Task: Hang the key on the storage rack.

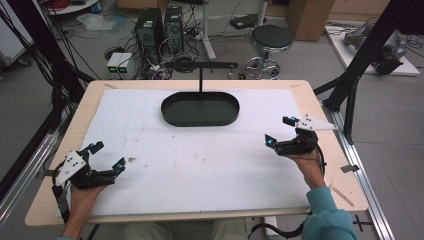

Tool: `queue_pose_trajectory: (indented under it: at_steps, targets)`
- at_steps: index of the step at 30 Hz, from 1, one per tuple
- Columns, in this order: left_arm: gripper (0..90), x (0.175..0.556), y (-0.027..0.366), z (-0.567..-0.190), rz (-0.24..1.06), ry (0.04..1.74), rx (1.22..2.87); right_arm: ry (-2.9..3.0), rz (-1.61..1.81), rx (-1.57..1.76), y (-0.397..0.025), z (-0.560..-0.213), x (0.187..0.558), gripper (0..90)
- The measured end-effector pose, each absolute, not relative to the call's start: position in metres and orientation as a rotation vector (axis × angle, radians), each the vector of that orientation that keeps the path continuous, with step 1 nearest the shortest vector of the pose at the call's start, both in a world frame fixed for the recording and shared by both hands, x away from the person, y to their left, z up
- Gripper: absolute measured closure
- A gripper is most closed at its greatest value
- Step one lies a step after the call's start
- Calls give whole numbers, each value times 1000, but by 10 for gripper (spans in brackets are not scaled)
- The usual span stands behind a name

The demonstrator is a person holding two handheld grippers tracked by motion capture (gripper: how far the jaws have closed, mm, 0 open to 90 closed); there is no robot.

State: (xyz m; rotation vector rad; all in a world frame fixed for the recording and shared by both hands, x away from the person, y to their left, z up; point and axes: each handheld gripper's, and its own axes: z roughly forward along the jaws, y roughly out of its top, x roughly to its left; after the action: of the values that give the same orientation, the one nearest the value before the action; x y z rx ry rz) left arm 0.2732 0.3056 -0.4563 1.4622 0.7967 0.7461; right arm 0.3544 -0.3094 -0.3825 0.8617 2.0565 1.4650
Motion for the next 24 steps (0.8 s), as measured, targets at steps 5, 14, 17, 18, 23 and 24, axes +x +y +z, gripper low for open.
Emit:
queue_pose_trajectory:
  at_steps: [5,14,17,18,23,24]
  targets:
    - [17,273,306,-456,746,792,1465,1962,1474,896,-323,-405,339,5]
    - [17,273,305,-456,756,789,1470,1847,1570,857,-332,-429,327,5]
    - [17,273,305,-456,746,786,1467,1830,1612,859,-332,-436,326,5]
    - [17,273,305,-456,746,784,1468,1820,1624,865,-332,-438,325,5]
    - [17,273,304,-456,750,784,1479,1760,1665,887,-335,-449,319,5]
    - [17,273,304,-456,753,781,1477,1758,1663,890,-334,-449,319,5]
